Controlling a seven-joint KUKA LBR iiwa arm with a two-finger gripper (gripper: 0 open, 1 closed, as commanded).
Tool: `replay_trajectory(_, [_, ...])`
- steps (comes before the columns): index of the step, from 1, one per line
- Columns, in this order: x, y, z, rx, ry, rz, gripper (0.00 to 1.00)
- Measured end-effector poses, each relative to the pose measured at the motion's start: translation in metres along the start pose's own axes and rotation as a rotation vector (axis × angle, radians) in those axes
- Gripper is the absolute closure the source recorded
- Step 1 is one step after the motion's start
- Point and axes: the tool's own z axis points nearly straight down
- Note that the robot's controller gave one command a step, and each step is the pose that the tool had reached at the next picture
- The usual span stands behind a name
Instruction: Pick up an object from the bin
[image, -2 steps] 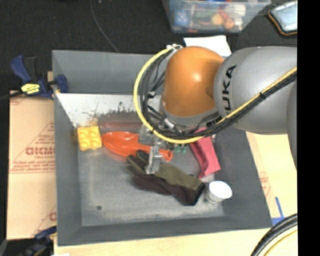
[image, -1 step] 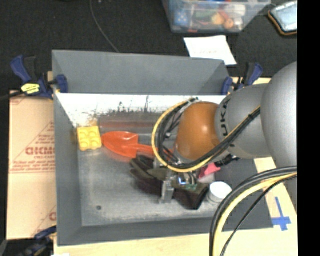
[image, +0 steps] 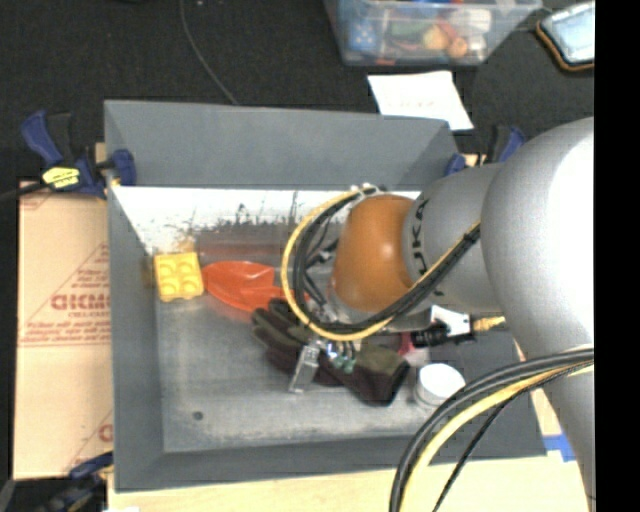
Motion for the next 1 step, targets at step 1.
replay_trajectory(1, [-0.0022, -0.0234, -0.0004, 0.006, 0.012, -0.290, 0.00])
